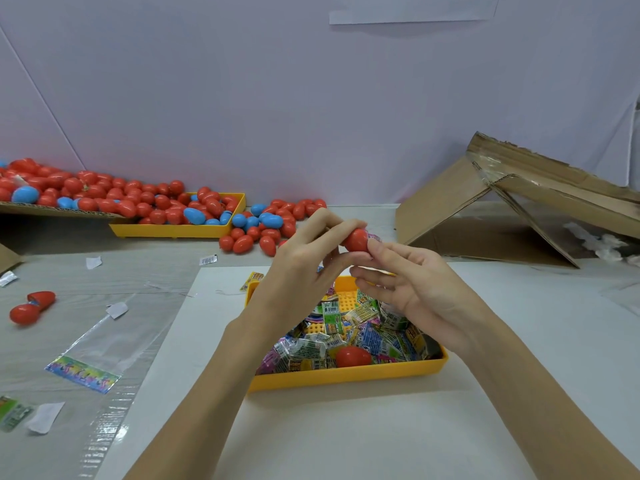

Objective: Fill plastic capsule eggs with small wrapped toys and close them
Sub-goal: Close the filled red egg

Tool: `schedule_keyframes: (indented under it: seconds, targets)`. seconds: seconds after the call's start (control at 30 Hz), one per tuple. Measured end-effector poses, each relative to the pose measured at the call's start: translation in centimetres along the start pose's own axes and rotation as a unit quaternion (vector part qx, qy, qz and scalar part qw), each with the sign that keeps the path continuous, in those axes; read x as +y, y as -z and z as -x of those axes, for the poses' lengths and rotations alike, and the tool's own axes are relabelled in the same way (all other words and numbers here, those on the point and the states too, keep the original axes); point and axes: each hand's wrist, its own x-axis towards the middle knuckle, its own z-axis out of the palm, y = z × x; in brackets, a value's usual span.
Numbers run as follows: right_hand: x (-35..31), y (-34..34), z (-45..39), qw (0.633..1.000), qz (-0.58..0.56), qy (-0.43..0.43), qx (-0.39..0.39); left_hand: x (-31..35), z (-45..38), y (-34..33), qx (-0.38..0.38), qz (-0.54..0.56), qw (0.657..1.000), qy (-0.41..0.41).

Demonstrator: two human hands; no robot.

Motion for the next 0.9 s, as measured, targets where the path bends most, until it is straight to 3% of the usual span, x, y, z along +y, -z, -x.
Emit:
schedule_keyframes:
  seconds: [0.23,0.43,0.7,0.8,0.87,0.9]
  targets:
    - [0.1,0.1,-0.2,0.995,-0.085,-0.058,-0.020,0.1,0.1,-0.2,-0.018,-0.012,1.000,0.002]
    - [0.6,-0.1,-0.3,0.976,-0.191,-0.098,-0.040,0.7,0.4,-0.8,0.002,0.078,0.996,0.048]
    - [0.6,-0.2,-0.4,0.975,-0.197,-0.097,-0.019,0.7,0.3,-0.7,0.002,0.090,0.994,0.062]
    - [0.8,-0.1,-0.4,0.989,-0.138,-0.057,0.007,0.6,0.3,-0.6,-0.013,0.109,0.990,0.093]
    - [0.7,0.2,-0.5,0.996,0.011,0.044,0.075,0.1,0.3,-0.4,-0.031,0.128,0.981,0.145]
    - [0.5,0.5,-0.6,0.977,0.123,0.115,0.133,-0.4,0.3,-0.2,-0.035,0.122,0.976,0.176]
